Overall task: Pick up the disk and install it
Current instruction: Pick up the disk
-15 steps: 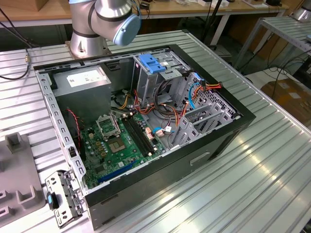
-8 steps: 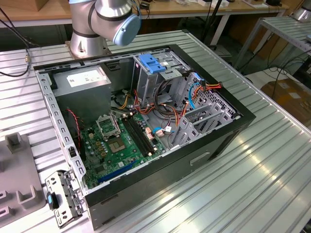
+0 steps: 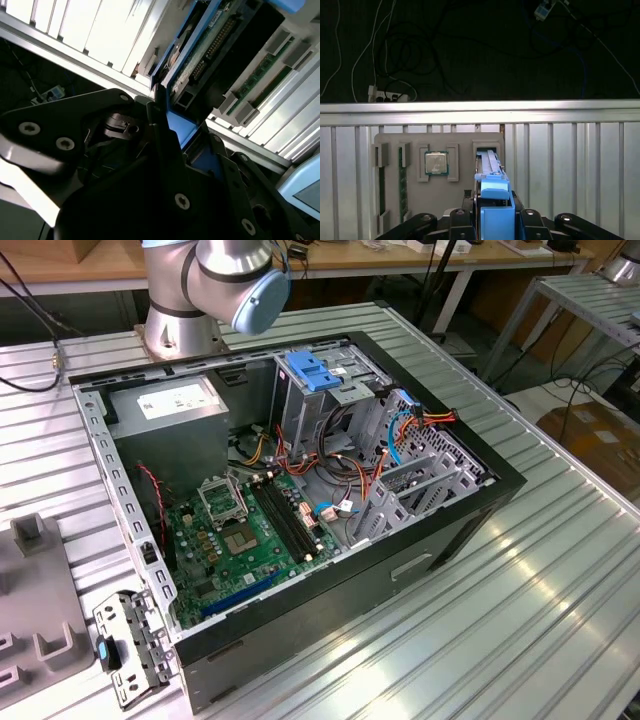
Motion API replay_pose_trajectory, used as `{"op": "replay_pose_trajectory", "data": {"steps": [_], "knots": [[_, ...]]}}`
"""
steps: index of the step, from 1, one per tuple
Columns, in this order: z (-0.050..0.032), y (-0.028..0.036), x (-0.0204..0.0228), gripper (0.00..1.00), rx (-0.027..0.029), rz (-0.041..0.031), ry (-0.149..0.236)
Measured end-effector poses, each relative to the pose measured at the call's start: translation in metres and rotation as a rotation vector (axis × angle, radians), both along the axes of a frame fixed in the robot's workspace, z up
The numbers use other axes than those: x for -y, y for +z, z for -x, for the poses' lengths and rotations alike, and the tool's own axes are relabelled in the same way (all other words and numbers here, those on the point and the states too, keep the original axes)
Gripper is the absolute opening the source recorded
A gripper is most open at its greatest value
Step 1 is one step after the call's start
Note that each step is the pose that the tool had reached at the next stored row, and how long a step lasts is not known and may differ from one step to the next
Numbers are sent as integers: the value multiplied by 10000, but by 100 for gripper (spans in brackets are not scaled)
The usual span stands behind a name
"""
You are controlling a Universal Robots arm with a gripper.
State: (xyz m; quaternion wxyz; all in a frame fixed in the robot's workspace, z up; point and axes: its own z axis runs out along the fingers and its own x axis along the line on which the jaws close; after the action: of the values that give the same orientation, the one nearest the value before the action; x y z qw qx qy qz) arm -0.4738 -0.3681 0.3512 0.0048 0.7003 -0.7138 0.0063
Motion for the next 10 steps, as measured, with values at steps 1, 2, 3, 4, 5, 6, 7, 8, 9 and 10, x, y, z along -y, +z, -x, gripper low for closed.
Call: {"op": "replay_pose_trajectory", "data": {"steps": [1, 2, 3, 4, 5, 6, 7, 8, 9, 10], "knots": [[0, 21, 0, 37, -1, 4, 0], [0, 61, 0, 37, 1, 10, 0], [0, 85, 0, 37, 1, 14, 0], [0, 103, 0, 37, 0, 17, 0], [0, 120, 0, 37, 1, 19, 0], [0, 120, 0, 37, 3, 19, 0], [0, 121, 0, 37, 3, 19, 0], [0, 121, 0, 37, 2, 19, 0], [0, 123, 0, 37, 0, 21, -1], [0, 124, 0, 37, 0, 22, 0]]}}
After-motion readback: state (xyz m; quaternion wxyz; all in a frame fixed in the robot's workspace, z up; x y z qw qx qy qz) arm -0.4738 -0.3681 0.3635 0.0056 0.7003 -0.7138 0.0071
